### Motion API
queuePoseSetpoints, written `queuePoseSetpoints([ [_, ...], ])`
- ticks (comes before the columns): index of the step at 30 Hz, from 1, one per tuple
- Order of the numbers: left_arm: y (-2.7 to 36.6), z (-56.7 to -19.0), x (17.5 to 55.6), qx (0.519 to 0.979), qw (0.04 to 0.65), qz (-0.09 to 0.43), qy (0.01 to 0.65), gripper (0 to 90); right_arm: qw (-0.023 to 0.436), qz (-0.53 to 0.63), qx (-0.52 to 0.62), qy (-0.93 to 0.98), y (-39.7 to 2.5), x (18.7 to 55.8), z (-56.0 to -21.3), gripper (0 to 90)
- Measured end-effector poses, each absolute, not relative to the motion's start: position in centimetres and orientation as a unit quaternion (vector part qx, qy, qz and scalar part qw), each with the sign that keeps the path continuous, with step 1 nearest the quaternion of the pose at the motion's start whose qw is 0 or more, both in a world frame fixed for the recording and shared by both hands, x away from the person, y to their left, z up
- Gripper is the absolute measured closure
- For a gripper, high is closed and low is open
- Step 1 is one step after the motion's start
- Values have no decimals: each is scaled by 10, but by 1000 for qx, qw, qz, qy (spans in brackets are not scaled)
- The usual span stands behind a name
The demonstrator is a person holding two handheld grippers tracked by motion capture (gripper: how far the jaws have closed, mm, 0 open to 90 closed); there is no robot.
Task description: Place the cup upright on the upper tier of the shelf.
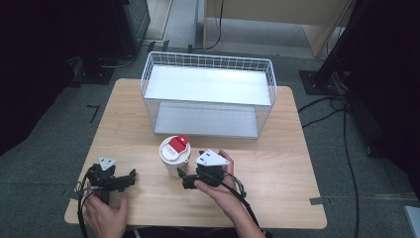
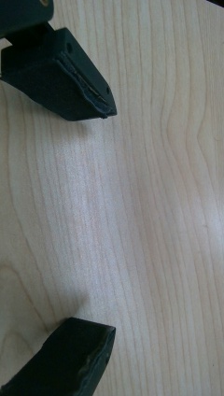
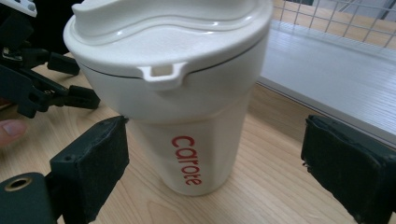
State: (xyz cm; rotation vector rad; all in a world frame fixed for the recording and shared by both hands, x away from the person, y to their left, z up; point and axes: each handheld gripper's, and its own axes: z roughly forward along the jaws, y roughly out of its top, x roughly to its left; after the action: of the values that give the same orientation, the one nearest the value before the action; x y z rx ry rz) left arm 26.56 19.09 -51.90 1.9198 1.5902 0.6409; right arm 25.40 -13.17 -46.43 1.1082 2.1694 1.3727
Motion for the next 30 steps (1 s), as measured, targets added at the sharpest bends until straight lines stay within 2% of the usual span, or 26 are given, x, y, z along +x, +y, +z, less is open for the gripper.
queuePoseSetpoints([
  [10, 191, -519, 266, 716, 280, 239, 593, 0, 157, 513, 389, 749, -118, 259, -475, 77],
  [18, 191, -519, 266, 716, 280, 239, 593, 0, 164, 535, 390, 731, -107, 262, -483, 78],
  [30, 191, -519, 266, 716, 280, 239, 593, 0, 223, 565, 397, 689, -87, 263, -499, 83],
])
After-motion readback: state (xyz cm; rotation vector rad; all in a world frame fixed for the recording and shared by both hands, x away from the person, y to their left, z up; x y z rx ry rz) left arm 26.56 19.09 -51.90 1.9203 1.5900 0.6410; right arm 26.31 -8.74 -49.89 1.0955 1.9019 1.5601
